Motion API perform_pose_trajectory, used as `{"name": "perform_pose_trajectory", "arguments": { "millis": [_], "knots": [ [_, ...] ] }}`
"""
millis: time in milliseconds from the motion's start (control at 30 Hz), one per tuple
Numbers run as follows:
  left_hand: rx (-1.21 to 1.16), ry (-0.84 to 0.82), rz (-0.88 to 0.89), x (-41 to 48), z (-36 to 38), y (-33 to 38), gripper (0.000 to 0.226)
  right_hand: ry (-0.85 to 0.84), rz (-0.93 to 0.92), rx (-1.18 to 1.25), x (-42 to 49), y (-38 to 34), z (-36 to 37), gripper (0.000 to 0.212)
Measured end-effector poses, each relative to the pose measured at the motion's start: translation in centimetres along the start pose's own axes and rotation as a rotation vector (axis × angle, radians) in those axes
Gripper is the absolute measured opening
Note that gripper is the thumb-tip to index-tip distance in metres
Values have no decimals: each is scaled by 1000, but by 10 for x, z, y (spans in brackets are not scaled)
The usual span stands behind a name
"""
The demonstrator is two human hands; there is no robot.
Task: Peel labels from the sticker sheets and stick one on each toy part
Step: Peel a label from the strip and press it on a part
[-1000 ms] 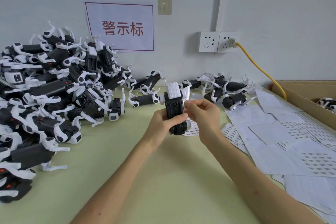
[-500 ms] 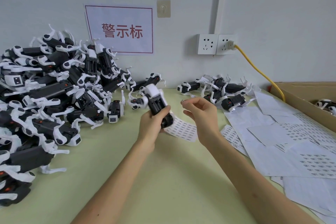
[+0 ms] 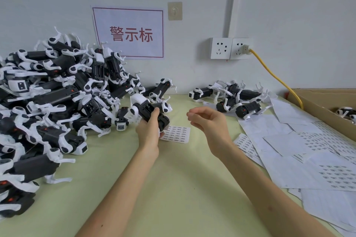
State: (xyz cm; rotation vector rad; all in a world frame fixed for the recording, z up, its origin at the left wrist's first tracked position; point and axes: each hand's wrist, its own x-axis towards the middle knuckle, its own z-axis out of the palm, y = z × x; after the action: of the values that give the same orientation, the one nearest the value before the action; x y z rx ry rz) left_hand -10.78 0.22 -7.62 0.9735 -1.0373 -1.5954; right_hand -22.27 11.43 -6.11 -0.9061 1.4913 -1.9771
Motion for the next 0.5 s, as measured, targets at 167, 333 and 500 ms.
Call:
{"name": "perform_pose_trajectory", "arguments": {
  "millis": [167, 333, 500],
  "knots": [
    [-92, -1, -71, 1, -1, 5, 32, -12, 5, -39, -1, 0, 0, 10],
    [-101, -34, -89, -1, 0, 7, 39, -29, 3, -70, 0, 2, 0, 15],
    [-59, -132, -71, -9, 5, 6, 38, -15, -39, -76, -1, 1, -1, 22]
  ]
}}
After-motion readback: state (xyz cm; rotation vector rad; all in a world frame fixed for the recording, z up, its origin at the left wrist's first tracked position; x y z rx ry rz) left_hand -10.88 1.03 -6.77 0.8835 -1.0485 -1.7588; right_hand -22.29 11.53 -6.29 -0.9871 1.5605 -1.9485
